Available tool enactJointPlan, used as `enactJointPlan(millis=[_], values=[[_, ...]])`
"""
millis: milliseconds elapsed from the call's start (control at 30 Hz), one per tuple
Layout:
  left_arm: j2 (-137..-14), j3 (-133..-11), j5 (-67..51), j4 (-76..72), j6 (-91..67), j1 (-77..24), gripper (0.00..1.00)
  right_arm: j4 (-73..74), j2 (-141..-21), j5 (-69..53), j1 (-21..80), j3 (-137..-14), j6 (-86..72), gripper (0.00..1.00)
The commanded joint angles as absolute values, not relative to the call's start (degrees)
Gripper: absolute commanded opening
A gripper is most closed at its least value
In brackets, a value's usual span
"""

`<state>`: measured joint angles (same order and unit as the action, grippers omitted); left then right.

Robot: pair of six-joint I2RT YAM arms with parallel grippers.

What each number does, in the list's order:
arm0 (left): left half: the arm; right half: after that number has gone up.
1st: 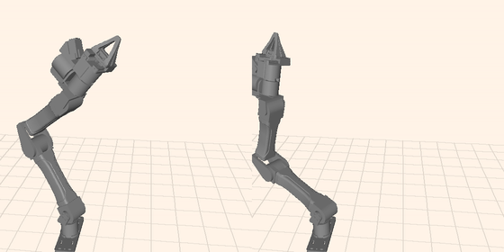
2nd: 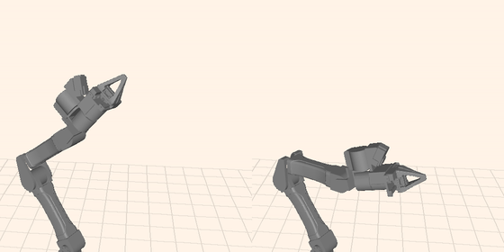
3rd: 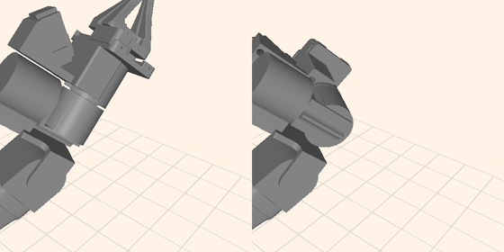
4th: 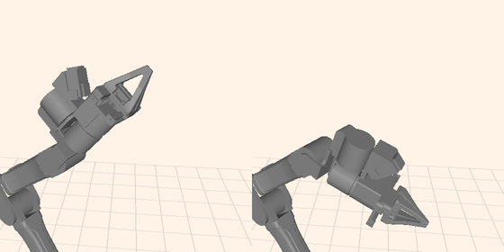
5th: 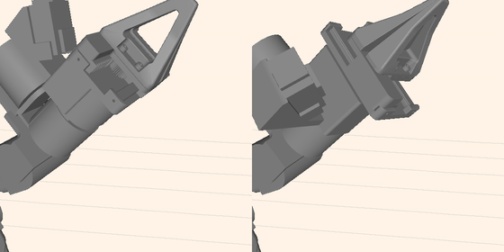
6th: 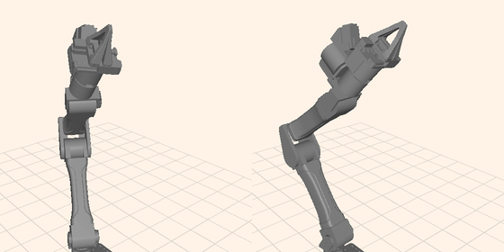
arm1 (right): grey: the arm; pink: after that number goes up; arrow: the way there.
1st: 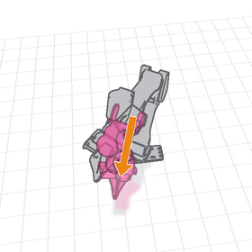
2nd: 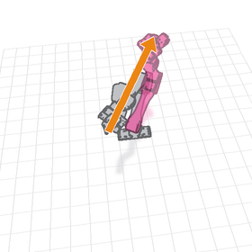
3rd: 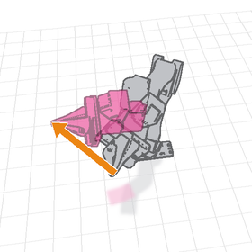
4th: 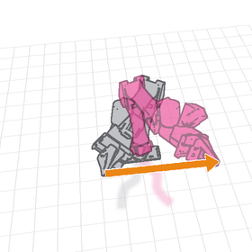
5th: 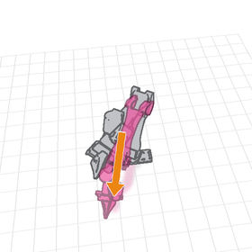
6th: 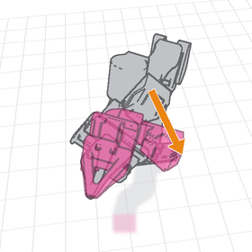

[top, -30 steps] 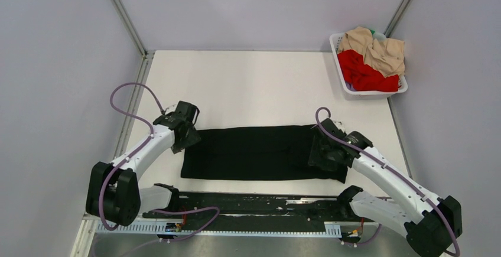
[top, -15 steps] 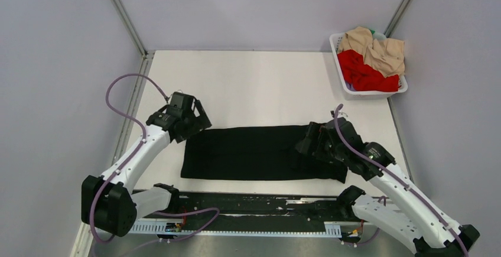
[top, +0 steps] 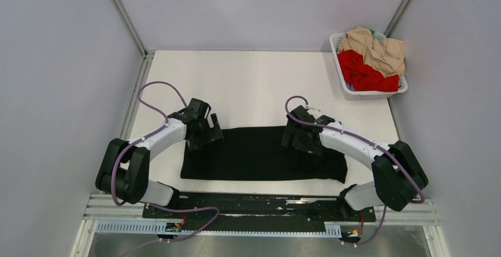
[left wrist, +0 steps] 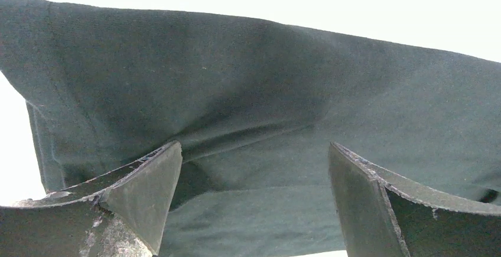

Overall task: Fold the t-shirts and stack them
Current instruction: Fold the other side of the tshirt into a rectangle, then rotate the tshirt 90 degrees

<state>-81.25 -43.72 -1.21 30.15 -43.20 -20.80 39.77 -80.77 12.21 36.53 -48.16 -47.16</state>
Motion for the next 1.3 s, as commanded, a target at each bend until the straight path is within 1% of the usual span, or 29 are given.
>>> enactJointPlan(millis=[0,100,233,300,500,633,700,833,933,1067,1133,1267], values=[[-81.0,-42.5,4.9,30.6,-43.6,-19.5,1.00,46.3,-78.4,20.0,35.9,-47.6,-53.9,1.00],[-80.3,-42.1,6.6,31.2,-43.8,-18.5,1.00,49.4,-73.2,20.2,34.2,-43.1,-56.7,1.00],[-79.4,-42.9,8.3,32.5,-44.0,-17.5,1.00,49.6,-65.0,15.8,29.1,-35.7,-59.5,1.00],[-78.8,-43.6,9.4,33.4,-44.0,-17.5,1.00,50.2,-60.6,13.3,28.1,-34.1,-60.1,1.00],[-76.3,-45.2,9.0,35.4,-44.9,-17.5,1.00,50.0,-45.7,13.7,28.0,-35.9,-58.1,1.00],[-73.5,-48.8,9.5,38.2,-44.7,-17.5,1.00,48.7,-40.1,13.6,28.0,-40.0,-53.6,1.00],[-71.6,-50.0,7.8,38.0,-44.4,-17.6,1.00,45.7,-38.6,10.7,28.0,-40.9,-51.0,1.00],[-69.6,-49.2,-0.6,32.9,-43.1,-18.2,1.00,33.8,-40.0,-2.4,28.1,-37.7,-48.7,1.00],[-71.1,-47.6,-5.2,29.0,-42.5,-19.6,1.00,24.9,-45.6,-7.7,28.2,-33.1,-51.3,1.00],[-76.6,-46.9,-7.0,29.7,-41.2,-20.6,1.00,24.3,-56.5,-4.9,28.0,-32.4,-53.2,1.00],[-78.1,-46.0,-5.8,30.7,-40.7,-20.6,1.00,26.0,-61.3,-2.0,28.0,-32.5,-53.9,1.00],[-78.9,-43.8,0.5,32.7,-41.1,-20.7,1.00,29.6,-65.4,5.7,27.9,-30.8,-58.8,1.00]])
